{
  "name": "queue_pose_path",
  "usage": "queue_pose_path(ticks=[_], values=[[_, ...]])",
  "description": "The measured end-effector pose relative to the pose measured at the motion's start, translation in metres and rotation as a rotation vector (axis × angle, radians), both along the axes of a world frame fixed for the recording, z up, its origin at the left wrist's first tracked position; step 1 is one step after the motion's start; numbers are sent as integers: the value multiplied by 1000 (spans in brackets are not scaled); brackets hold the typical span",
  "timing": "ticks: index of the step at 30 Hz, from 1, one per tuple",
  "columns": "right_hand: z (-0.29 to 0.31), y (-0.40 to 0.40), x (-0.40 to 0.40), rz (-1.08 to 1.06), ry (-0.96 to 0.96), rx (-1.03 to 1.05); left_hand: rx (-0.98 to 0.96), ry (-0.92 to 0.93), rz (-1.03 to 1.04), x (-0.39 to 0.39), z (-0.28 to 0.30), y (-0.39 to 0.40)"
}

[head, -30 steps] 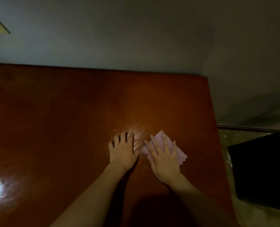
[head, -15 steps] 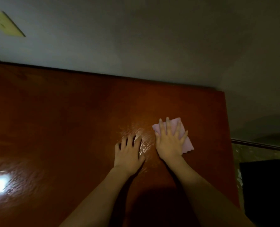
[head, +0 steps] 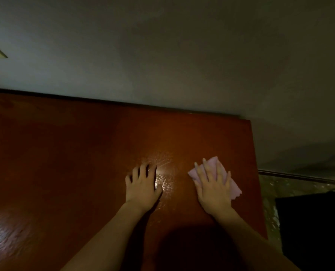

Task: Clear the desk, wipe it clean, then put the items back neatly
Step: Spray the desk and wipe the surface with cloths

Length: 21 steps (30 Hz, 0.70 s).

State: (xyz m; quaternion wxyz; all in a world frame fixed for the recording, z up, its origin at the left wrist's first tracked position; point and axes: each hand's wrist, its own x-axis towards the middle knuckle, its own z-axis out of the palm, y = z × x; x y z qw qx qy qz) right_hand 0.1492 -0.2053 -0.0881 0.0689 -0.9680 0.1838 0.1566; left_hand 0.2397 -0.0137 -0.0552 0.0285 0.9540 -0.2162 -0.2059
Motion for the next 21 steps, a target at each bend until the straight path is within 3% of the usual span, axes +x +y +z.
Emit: queue_pose_path(ticks=[4,9,15,21], values=[[4,10,60,-202,-48,35,-7,-11,4,6,-2,-7],[0,40,105,19,-60,67,2,-16,-38,19,-4,-2],[-2,23,66,333,-25,66,23,0,13,32,1,-17],[4,-38,73,163,-10,-27,-8,-11,11,52,-1,-43]])
